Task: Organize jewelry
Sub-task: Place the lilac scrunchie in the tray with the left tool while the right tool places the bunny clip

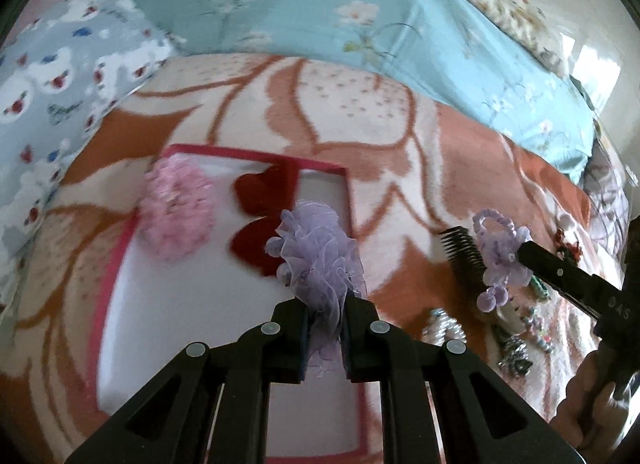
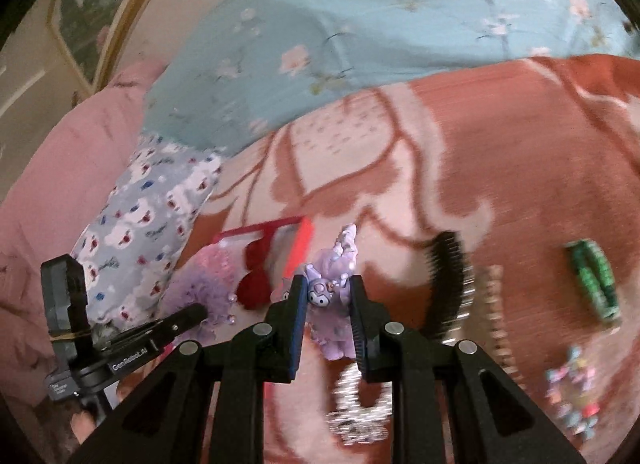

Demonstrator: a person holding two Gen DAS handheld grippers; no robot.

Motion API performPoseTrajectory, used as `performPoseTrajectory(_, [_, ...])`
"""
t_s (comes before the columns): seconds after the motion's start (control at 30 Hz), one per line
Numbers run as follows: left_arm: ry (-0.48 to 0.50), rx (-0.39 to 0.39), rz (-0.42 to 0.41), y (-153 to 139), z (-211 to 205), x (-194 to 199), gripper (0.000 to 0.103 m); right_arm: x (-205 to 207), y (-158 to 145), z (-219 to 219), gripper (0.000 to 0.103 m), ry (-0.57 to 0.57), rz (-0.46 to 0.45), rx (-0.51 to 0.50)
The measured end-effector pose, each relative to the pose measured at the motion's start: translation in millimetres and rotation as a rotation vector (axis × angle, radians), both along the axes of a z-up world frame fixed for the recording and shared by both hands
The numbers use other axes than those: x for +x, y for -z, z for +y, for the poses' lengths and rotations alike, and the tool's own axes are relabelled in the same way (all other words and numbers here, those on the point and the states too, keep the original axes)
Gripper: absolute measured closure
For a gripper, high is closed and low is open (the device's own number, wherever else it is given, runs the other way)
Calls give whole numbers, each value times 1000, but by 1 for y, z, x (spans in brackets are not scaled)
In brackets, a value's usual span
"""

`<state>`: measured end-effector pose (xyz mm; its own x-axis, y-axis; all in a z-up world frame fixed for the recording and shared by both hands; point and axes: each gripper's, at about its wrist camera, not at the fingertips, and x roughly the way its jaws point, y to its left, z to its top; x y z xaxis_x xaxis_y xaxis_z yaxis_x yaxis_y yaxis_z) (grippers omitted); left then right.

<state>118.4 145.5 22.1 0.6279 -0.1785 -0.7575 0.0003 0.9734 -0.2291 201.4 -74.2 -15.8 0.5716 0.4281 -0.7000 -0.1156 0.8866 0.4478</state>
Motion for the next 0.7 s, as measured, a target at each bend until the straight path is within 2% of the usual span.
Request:
performPoseTrajectory(0.37, [-91, 10, 7, -6, 50, -26, 92, -2, 13, 77, 83, -125, 21, 16])
performPoseTrajectory(0.7, [-130, -14, 27, 8, 76, -12, 92, 6, 30, 118, 83, -186, 37, 16])
